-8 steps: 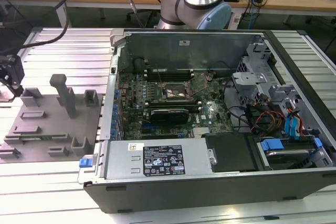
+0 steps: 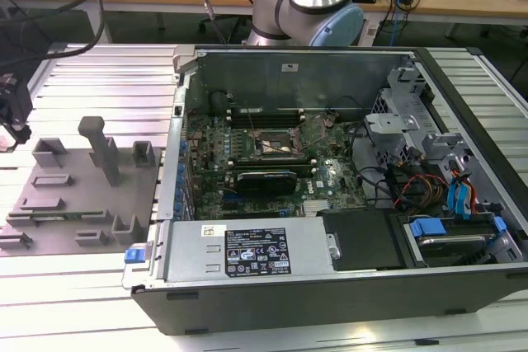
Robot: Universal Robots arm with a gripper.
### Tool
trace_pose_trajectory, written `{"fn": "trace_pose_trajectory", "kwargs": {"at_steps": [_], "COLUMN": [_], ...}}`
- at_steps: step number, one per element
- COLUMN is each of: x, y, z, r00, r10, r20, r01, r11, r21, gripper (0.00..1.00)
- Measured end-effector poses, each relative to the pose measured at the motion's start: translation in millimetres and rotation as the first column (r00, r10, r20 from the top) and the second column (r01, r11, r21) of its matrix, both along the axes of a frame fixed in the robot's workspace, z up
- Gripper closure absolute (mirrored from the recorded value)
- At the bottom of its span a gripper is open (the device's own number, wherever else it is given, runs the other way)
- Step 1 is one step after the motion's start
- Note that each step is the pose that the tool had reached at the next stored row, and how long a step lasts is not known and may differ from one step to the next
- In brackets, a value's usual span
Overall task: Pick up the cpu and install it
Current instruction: 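Pick up the cpu and move it towards the insertion slot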
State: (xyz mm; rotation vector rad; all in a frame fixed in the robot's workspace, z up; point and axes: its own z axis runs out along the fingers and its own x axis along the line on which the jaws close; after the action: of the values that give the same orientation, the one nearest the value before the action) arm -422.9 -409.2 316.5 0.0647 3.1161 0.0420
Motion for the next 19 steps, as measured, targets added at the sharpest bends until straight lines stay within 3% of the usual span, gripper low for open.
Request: {"fn": "trace_pose_trajectory", "kwargs": {"at_steps": [4, 14, 19], "x": [0.0, 0.0, 0.0], "y": [0.5, 3.0, 3.6], "z": [7.5, 42.5, 56.1], "r00": [1.0, 1.0, 1.0], "r10": [0.0, 0.0, 0.0], "r20": [0.0, 0.0008, 0.0019], "r01": [0.0, 0.0, 0.0], "r11": [1.0, 1.0, 1.0], "r21": [-0.0011, -0.0024, -0.0024], "gripper": [0.45, 0.45, 0.45]}}
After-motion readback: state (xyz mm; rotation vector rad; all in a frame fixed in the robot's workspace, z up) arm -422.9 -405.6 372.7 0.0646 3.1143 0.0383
